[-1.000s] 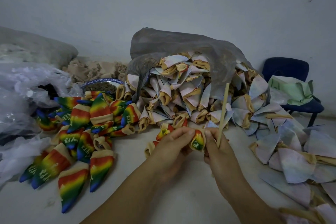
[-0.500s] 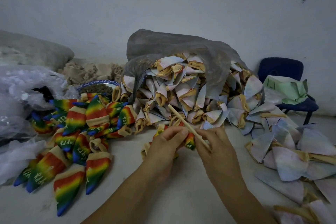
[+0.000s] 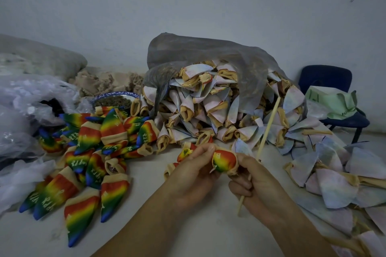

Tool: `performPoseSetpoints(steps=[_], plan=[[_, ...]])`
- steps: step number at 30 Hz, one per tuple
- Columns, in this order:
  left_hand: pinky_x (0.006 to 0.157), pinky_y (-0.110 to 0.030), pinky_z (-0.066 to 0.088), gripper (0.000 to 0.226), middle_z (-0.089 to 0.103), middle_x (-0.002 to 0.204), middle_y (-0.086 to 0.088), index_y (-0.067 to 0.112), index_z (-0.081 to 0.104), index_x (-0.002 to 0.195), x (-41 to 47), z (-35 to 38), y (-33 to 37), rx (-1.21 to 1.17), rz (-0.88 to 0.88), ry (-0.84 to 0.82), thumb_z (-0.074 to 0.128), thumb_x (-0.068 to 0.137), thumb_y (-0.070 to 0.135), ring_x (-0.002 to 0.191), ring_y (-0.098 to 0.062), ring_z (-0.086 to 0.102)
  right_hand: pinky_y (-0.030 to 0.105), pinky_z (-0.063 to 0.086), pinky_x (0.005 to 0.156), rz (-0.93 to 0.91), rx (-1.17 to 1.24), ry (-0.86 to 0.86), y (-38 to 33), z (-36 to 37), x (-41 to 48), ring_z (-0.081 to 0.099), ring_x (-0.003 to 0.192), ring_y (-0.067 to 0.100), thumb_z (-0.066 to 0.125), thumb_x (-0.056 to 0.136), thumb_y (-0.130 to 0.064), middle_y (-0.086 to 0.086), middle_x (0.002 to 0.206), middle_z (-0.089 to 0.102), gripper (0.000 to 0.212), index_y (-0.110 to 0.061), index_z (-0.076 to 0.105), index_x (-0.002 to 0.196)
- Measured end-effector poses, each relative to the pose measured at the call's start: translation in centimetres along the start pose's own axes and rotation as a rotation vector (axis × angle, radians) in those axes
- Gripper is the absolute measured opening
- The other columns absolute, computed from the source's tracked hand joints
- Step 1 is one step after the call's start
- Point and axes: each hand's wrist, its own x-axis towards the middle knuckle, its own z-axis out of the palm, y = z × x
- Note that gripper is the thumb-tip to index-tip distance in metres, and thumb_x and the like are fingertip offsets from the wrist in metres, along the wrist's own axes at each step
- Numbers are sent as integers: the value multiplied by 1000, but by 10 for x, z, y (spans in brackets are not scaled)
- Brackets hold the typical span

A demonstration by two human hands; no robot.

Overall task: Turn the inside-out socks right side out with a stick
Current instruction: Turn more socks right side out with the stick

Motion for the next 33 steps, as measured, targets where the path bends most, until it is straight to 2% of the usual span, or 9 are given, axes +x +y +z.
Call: performPoseSetpoints(steps=[5,8,10,13,19,22,25,29,33], plan=[[54,-18,42,22,66,81,-1,19,76,91,-1,-4,4,236,54,90,69,75,33,66,-8,57,16,23,37,-59,-299,72,0,-3,0,23,38,4,51,93,-14,-4,50,35,20,-14,63,77],[56,-17,44,37,67,81,1,15,75,102,0,-5,3,344,158,178,69,73,37,61,-5,55,21,20,39,-91,-490,183,2,-3,2,21,41,7,48,96,-13,-4,50,32,15,-14,62,93],[63,-16,49,33,69,91,-4,16,75,100,1,-3,1,406,228,205,68,75,35,64,-5,60,22,23,39,-110,-550,244,1,-4,2,24,42,8,52,95,-17,-3,52,36,10,-15,61,99],[68,-13,52,13,69,107,-8,19,76,95,0,-3,-1,480,278,221,67,87,23,73,-7,68,20,26,38,-143,-618,314,-1,-7,3,27,41,8,57,93,-19,-4,55,42,7,-18,63,96],[68,-8,50,14,67,103,-2,20,74,94,-4,0,0,575,294,170,61,94,17,77,-2,69,12,29,37,-205,-756,335,-1,-10,2,40,37,0,57,94,-22,-15,52,56,12,-26,68,94],[71,-13,52,13,69,104,-3,21,74,98,-3,-1,1,533,291,223,62,93,20,75,-4,70,13,33,39,-225,-709,328,-2,-8,0,46,41,-2,59,92,-22,-15,68,67,14,-31,68,97],[75,-18,55,13,74,91,6,25,75,96,-3,-1,0,473,277,251,64,90,24,75,-7,70,15,38,42,-288,-789,262,-2,-3,-2,48,43,-1,59,92,-23,-17,85,71,22,-44,65,94],[76,-18,54,16,72,98,-2,19,76,99,-2,1,-4,469,261,219,63,91,23,80,-10,70,11,37,42,-356,-914,295,-2,-3,-1,49,43,0,57,93,-23,-19,65,66,24,-47,61,92],[78,-17,54,16,67,110,-1,16,75,100,-2,1,-5,508,279,202,61,94,19,94,-12,69,10,38,42,-343,-782,370,-1,-5,-1,47,41,3,57,93,-22,-11,54,60,17,-35,68,91]])
